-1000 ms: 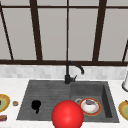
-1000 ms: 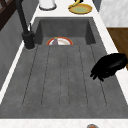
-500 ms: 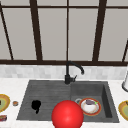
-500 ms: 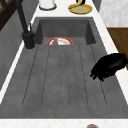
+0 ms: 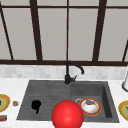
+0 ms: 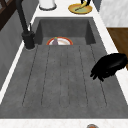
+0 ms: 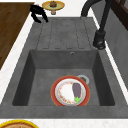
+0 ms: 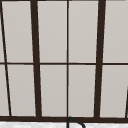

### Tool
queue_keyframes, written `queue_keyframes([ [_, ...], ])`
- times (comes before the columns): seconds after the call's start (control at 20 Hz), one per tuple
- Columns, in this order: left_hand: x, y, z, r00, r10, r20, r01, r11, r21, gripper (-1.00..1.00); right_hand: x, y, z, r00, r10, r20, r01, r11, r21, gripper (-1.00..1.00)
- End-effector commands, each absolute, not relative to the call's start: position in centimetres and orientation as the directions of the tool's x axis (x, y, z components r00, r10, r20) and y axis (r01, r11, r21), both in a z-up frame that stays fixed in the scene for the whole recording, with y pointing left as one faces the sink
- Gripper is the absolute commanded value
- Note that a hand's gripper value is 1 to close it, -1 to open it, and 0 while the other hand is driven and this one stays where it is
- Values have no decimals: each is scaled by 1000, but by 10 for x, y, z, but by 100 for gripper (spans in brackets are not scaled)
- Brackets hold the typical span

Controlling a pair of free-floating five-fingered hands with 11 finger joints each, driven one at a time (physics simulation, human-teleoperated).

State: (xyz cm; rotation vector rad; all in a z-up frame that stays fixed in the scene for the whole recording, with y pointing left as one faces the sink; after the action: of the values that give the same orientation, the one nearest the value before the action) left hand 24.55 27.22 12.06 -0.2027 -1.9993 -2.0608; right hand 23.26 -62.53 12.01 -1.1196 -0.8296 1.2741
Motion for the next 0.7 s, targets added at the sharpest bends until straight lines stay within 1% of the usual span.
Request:
queue_keyframes([
  [0.0, 246, 272, 121, -956, -90, 280, 282, -17, 959, 0, 244, -615, 112, 123, 984, -130, -316, -85, -945, 100],
  [0.05, 246, 272, 121, -956, -90, 280, 282, -17, 959, 0, 244, -621, 112, 149, 982, -117, -309, -66, -949, -100],
  [0.2, 246, 272, 121, -956, -90, 280, 282, -17, 959, 0, 235, -610, 112, 159, 978, -132, -309, -77, -948, -100],
  [0.25, 246, 272, 121, -956, -90, 280, 282, -17, 959, 0, 234, -615, 113, 162, 980, -116, -289, -65, -955, -100],
  [0.4, 246, 272, 121, -956, -90, 280, 282, -17, 959, 0, 237, -614, 135, 147, 981, -128, -236, -91, -967, -100],
  [0.65, 246, 272, 121, -956, -90, 280, 282, -17, 959, 0, 245, -600, 167, 113, 989, -95, -308, -56, -950, -100],
])
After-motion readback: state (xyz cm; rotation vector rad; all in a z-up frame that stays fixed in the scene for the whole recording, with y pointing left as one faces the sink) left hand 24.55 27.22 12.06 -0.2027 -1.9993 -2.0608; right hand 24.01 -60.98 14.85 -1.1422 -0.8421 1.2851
